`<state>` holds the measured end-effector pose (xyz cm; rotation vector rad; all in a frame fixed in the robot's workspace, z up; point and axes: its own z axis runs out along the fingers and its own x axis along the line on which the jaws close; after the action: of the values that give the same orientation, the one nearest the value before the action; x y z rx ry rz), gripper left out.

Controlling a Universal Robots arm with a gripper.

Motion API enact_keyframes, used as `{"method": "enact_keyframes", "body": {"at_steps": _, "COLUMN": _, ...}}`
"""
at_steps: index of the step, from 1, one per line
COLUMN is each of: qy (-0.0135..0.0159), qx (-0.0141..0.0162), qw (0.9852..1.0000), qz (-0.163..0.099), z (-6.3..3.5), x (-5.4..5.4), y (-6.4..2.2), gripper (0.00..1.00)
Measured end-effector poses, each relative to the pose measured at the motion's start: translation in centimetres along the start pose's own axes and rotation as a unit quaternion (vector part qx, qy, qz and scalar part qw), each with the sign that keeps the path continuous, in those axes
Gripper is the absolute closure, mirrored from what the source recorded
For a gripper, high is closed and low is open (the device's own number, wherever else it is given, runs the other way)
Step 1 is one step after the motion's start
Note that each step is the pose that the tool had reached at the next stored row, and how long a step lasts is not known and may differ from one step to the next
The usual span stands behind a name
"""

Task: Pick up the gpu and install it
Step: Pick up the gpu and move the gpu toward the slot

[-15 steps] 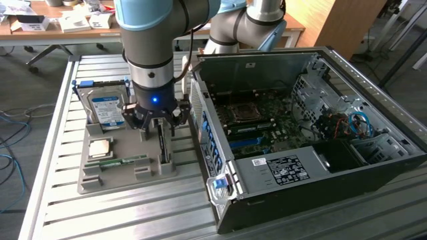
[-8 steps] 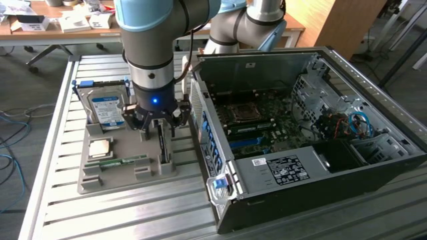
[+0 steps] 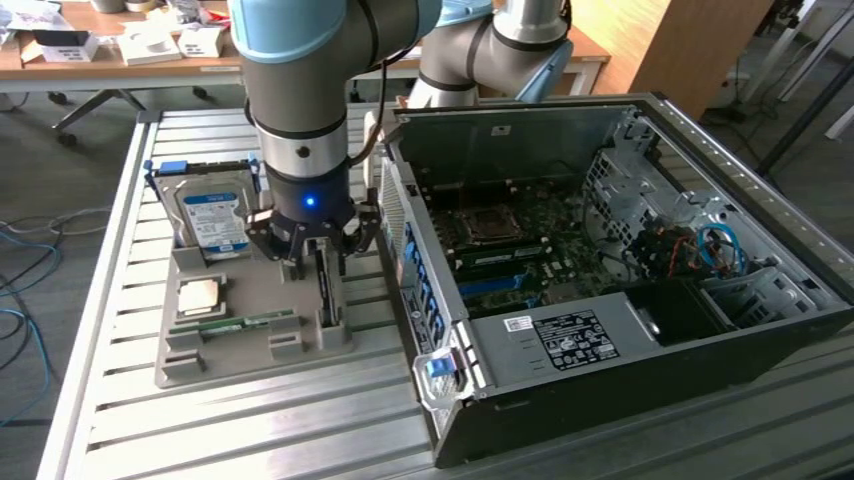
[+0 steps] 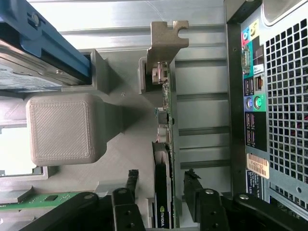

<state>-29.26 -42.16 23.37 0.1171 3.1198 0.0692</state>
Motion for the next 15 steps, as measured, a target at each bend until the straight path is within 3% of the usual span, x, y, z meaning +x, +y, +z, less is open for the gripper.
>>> {"method": "enact_keyframes", "body": {"at_steps": 1, "qy": 0.0000, "qx": 0.0000, "qw": 1.0000, "qz": 0.000, "z": 0.00, "x": 0.00, "y": 0.00, "gripper": 0.46}}
{"method": "enact_keyframes", "body": {"at_steps": 2, "qy": 0.0000, "qx": 0.0000, "qw": 1.0000, "qz": 0.000, "z": 0.00, "x": 0.00, "y": 0.00, "gripper": 0.53}}
{"method": "enact_keyframes", "body": {"at_steps": 15, "qy": 0.0000, "qx": 0.0000, "qw": 1.0000, "qz": 0.000, "z": 0.01, "x": 0.02, "y": -0.09, "gripper": 0.53}}
